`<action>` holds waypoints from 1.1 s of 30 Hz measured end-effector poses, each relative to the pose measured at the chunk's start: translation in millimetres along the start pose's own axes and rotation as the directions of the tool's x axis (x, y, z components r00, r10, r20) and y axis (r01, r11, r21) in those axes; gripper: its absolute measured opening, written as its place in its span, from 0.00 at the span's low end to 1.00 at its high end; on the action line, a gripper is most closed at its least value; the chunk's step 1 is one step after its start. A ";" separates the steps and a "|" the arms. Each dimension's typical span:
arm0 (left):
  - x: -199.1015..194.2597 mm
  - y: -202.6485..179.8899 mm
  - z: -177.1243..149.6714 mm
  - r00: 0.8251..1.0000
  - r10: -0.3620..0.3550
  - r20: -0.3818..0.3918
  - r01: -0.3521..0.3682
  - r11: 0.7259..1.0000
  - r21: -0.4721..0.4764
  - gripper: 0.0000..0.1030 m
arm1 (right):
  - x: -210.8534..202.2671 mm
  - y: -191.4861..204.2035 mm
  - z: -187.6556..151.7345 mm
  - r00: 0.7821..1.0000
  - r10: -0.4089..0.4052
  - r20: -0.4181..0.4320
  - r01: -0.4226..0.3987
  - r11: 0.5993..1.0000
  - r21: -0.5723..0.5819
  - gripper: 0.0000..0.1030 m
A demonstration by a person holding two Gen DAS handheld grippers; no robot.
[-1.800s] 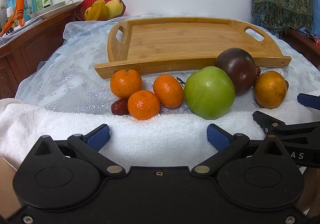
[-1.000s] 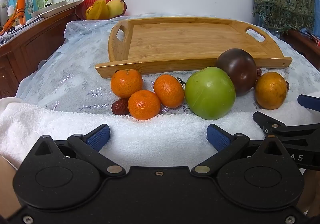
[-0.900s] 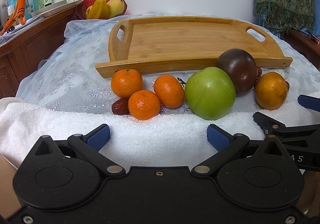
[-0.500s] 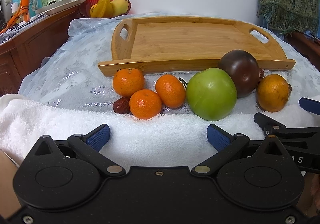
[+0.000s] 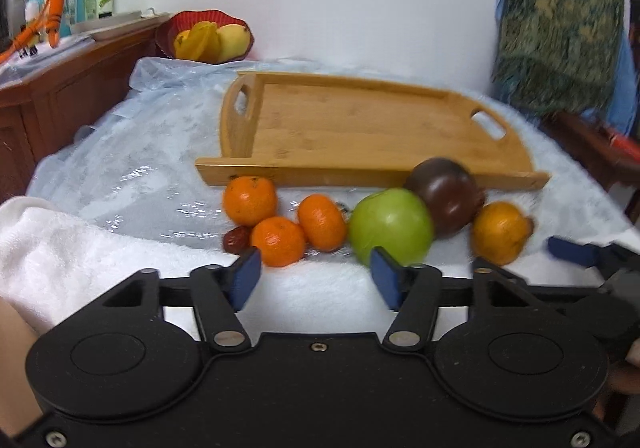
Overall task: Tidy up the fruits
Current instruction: 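Grasp the green apple with the left tool while the right tool grasps the large orange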
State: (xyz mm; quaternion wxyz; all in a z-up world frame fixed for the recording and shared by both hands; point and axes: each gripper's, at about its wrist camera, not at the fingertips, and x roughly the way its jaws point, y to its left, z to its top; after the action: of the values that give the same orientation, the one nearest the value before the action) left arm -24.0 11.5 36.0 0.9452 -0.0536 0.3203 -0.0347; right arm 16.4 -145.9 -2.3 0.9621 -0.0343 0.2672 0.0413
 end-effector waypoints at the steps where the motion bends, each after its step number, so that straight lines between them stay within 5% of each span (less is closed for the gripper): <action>1: -1.9 0.4 1.6 1.000 -0.022 0.000 0.022 1.000 -0.014 0.51 | -1.7 1.5 0.6 1.000 0.007 0.013 -0.007 1.000 -0.009 0.87; 8: 1.8 -5.3 9.6 0.991 -0.130 -0.018 0.128 0.989 -0.080 0.50 | -1.5 3.9 7.1 0.999 0.027 0.036 -0.026 0.999 -0.030 0.64; 20: 36.6 -4.0 14.1 0.982 -0.179 -0.061 0.161 0.960 -0.231 0.50 | 11.1 5.4 7.1 0.999 0.034 0.000 -0.034 0.997 -0.069 0.64; 33: 56.5 -13.5 12.7 0.983 -0.171 -0.059 0.151 0.955 -0.257 0.60 | 21.0 0.5 8.7 0.998 0.044 -0.034 -0.045 0.998 -0.034 0.68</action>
State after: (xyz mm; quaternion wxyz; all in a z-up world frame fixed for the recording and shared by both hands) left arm 28.1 -6.5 13.7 0.9111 -0.1974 0.3544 -0.0730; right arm 38.7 -143.4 -5.7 0.9557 -0.0460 0.2830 0.0669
